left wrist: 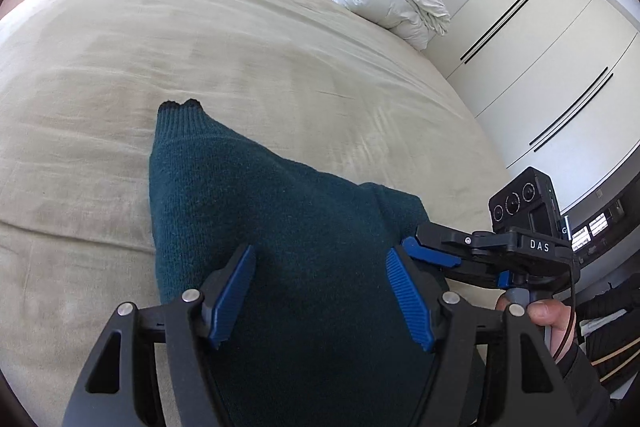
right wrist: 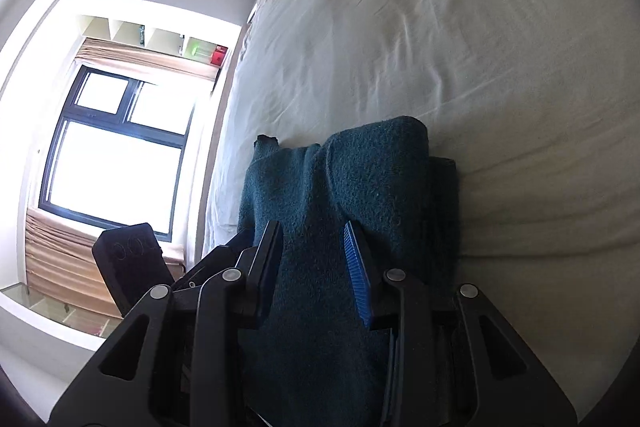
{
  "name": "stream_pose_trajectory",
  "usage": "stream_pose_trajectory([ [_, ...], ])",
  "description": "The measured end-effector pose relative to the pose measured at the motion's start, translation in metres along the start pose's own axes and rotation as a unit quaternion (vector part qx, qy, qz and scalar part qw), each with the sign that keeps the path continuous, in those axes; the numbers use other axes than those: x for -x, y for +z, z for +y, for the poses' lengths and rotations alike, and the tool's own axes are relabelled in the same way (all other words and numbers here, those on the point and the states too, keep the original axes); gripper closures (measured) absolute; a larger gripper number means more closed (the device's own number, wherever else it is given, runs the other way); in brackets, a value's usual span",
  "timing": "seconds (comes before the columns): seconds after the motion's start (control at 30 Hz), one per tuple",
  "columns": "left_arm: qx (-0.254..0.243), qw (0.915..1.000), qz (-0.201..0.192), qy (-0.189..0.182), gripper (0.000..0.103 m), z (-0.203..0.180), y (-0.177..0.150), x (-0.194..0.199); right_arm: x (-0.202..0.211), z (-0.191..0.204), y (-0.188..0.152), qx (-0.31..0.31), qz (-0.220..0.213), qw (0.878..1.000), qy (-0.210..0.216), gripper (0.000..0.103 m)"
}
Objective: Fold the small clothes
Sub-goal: 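Release the sweater with both tools and pull them back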
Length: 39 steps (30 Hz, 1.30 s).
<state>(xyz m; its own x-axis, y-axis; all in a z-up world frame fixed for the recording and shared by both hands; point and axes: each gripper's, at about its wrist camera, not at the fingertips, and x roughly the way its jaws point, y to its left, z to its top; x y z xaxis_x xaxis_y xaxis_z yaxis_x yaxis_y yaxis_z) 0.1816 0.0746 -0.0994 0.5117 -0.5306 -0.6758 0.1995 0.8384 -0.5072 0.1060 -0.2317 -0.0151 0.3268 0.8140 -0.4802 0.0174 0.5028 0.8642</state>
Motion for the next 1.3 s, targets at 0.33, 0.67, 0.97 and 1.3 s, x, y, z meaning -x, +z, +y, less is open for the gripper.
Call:
stream_pose_trajectory([
  [0.33,0.005,0.9985,-0.029,-0.045,0.032,0.003,-0.018,0.031,0.052,0.024,-0.045,0.021,-0.006,0.997,0.077,0.07],
  [0.67,-0.019,0.9984,-0.052,-0.003,0.032,-0.014,-0.042,0.05,0.062,0.005,-0.115,0.03,-0.005,0.999,0.031,0.052],
  [0.97,-0.138,0.953,-0.227,0.145,0.0,-0.105,-0.077,0.169,0.146,0.111,-0.154,0.196,-0.167,0.956,-0.139,0.039],
  [1.3,-0.165,0.891,-0.321,0.276,0.0,-0.167,-0.099,0.259,0.224,0.231,-0.212,0.338,-0.393,0.822,-0.235,0.0],
])
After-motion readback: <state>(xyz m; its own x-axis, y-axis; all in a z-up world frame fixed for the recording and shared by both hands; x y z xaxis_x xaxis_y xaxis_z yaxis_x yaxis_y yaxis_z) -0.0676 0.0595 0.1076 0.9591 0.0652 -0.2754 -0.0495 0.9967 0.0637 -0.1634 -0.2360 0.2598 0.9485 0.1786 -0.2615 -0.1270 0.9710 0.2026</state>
